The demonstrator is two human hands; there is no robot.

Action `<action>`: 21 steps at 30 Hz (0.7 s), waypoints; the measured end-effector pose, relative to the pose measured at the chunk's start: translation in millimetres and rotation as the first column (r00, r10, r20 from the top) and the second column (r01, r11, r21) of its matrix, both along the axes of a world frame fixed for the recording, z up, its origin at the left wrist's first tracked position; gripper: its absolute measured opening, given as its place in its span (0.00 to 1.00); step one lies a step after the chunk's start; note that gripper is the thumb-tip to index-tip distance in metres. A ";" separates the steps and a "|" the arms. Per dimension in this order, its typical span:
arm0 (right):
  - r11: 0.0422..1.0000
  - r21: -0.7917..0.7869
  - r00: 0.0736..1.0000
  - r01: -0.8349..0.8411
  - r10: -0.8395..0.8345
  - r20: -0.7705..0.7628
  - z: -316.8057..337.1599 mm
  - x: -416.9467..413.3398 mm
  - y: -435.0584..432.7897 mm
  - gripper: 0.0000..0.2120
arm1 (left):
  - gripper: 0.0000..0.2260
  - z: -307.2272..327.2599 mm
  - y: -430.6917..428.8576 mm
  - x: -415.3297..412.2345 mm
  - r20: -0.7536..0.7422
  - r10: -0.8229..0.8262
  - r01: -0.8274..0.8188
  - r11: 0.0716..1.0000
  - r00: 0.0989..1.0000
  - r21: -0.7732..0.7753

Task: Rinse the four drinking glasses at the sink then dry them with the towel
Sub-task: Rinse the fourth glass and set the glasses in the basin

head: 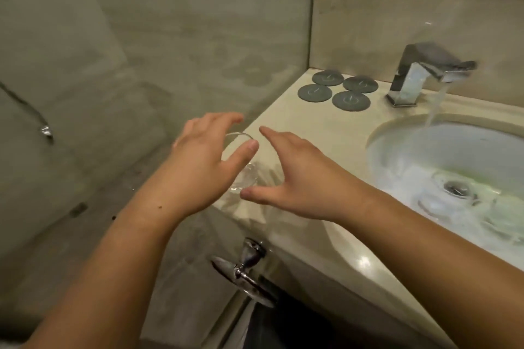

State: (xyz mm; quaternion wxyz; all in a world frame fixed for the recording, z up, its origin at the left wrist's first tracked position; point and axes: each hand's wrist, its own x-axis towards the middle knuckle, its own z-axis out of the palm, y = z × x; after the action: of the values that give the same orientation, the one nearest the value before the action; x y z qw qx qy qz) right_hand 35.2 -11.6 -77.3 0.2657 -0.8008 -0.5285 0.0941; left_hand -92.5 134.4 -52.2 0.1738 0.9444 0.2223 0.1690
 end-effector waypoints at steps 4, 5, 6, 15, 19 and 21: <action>1.000 0.018 0.997 0.022 -0.021 -0.069 -8.0 -2.3 21.2 0.49 | 0.32 -18.5 6.0 -11.8 0.018 0.027 -0.025 0.994 0.999 -0.110; 0.999 0.029 0.997 0.030 -0.028 -0.077 -11.2 -1.9 24.3 0.47 | 0.33 -21.6 6.8 -13.0 0.020 0.025 -0.022 0.991 0.999 -0.135; 0.998 0.045 0.995 0.039 -0.035 -0.089 -14.3 -1.5 26.7 0.45 | 0.34 -24.4 8.0 -13.6 0.028 0.023 -0.018 0.987 0.999 -0.163; 0.977 0.187 0.955 0.103 -0.045 -0.292 -18.0 8.7 21.6 0.26 | 0.35 -25.2 2.5 0.4 0.226 0.079 0.007 0.933 0.971 -0.359; 0.948 0.245 0.899 0.205 -0.084 -0.429 -14.9 30.6 -3.4 0.31 | 0.32 -21.6 -12.6 32.7 0.298 0.073 0.107 0.833 0.952 -0.543; 0.933 0.246 0.878 0.261 -0.123 -0.463 -13.3 47.0 -23.7 0.31 | 0.30 -22.3 -26.8 58.0 0.309 0.055 0.165 0.750 0.949 -0.641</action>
State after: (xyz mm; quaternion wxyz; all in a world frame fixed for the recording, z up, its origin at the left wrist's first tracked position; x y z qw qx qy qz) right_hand 82.1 -35.3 -90.6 0.5052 -0.7576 -0.3795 0.1639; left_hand -34.6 107.5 -74.4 0.5328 0.7899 0.2093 0.2201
